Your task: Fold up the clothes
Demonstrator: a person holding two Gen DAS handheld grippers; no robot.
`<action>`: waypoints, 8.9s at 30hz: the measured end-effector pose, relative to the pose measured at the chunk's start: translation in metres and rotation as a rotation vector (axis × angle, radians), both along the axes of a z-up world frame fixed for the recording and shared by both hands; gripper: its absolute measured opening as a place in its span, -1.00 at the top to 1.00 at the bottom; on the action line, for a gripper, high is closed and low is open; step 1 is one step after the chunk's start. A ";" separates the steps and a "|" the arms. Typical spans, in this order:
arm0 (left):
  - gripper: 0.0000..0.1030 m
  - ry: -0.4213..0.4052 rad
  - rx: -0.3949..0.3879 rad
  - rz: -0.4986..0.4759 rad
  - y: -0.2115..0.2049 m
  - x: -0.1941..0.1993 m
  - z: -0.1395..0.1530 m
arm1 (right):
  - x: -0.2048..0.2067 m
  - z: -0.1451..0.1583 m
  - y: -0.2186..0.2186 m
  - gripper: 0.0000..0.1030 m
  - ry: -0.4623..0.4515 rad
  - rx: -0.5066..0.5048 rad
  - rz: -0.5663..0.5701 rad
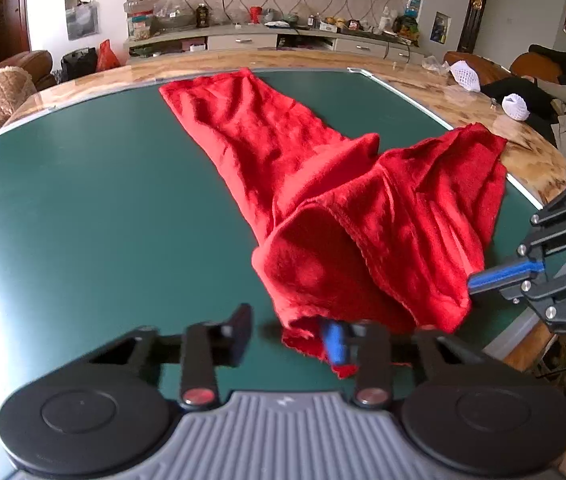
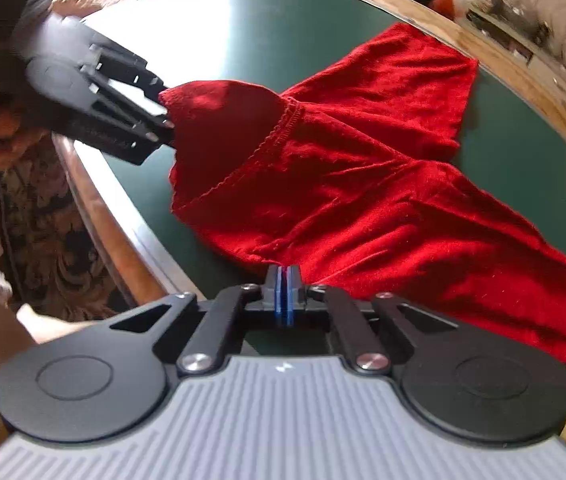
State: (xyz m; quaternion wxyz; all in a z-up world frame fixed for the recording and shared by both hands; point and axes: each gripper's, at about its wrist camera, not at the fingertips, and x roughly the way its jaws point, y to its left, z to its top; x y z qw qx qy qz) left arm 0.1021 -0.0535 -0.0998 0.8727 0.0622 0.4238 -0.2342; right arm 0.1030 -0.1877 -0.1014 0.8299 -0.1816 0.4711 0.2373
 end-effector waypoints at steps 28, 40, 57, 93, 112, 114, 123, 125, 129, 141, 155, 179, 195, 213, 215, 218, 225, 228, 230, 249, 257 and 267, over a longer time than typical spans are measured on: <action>0.98 -0.070 -0.104 0.048 0.017 -0.017 0.019 | -0.006 -0.007 -0.013 0.84 0.031 0.028 -0.064; 0.97 0.025 0.010 0.055 0.024 -0.062 0.041 | -0.010 -0.005 -0.029 0.83 0.074 0.021 -0.067; 0.16 0.036 0.018 0.073 0.007 -0.026 0.027 | 0.012 0.025 -0.024 0.72 0.131 0.377 -0.139; -0.10 -0.004 0.083 0.083 0.005 0.015 -0.003 | -0.010 -0.038 -0.105 0.97 0.163 0.621 -0.790; -0.18 -0.003 0.107 0.105 0.010 0.014 -0.004 | -0.004 -0.047 -0.091 0.61 0.204 0.668 -0.786; -0.20 -0.004 0.108 0.105 0.011 0.014 -0.004 | -0.004 -0.049 -0.096 0.62 0.193 0.688 -0.796; -0.21 0.004 0.122 0.099 0.010 0.009 0.001 | -0.018 -0.042 -0.118 0.97 0.080 0.716 -0.893; -0.20 0.002 0.125 0.095 0.010 0.005 0.005 | -0.023 -0.035 -0.132 0.97 0.051 0.718 -0.927; -0.19 -0.009 0.106 0.069 0.010 -0.005 0.015 | -0.019 -0.032 -0.125 0.91 0.111 0.653 -0.836; -0.20 0.051 0.067 -0.243 -0.032 -0.056 0.022 | -0.009 -0.043 -0.091 0.47 0.200 0.649 -0.745; 0.87 0.031 0.027 -0.241 -0.033 -0.052 0.011 | -0.014 -0.049 -0.111 0.46 0.150 0.707 -0.823; 0.91 0.048 -0.010 -0.177 -0.011 -0.039 0.014 | -0.003 -0.077 -0.132 0.96 0.155 0.852 -1.009; 0.91 0.085 -0.046 -0.220 -0.017 -0.046 0.017 | 0.007 -0.058 -0.100 0.57 0.181 0.760 -0.871; 0.91 0.074 -0.045 -0.244 -0.018 -0.053 0.027 | 0.027 -0.088 -0.067 0.95 0.308 0.888 -0.801; 0.91 0.073 -0.042 -0.249 -0.018 -0.054 0.028 | 0.028 -0.087 -0.065 0.95 0.299 0.880 -0.792; 0.91 0.071 -0.041 -0.263 -0.019 -0.057 0.031 | 0.026 -0.083 -0.066 0.95 0.295 0.862 -0.789; 0.91 0.105 -0.026 -0.305 -0.029 -0.061 0.021 | 0.010 -0.071 -0.079 0.95 0.321 0.802 -0.812; 0.91 0.124 -0.014 -0.321 -0.031 -0.063 0.015 | 0.012 -0.081 -0.074 0.95 0.342 0.763 -0.829; 0.91 0.134 -0.007 -0.331 -0.033 -0.064 0.012 | 0.011 -0.083 -0.074 0.95 0.342 0.736 -0.837; 0.60 0.048 -0.074 -0.256 -0.056 -0.019 0.030 | 0.006 -0.080 -0.082 0.94 0.345 0.684 -0.794; 0.42 0.029 -0.048 -0.258 -0.066 -0.013 0.024 | 0.013 -0.050 -0.122 0.50 0.300 0.663 -0.739; 0.35 0.030 -0.012 -0.232 -0.078 0.010 0.000 | 0.086 -0.019 -0.298 0.38 0.030 0.507 -1.068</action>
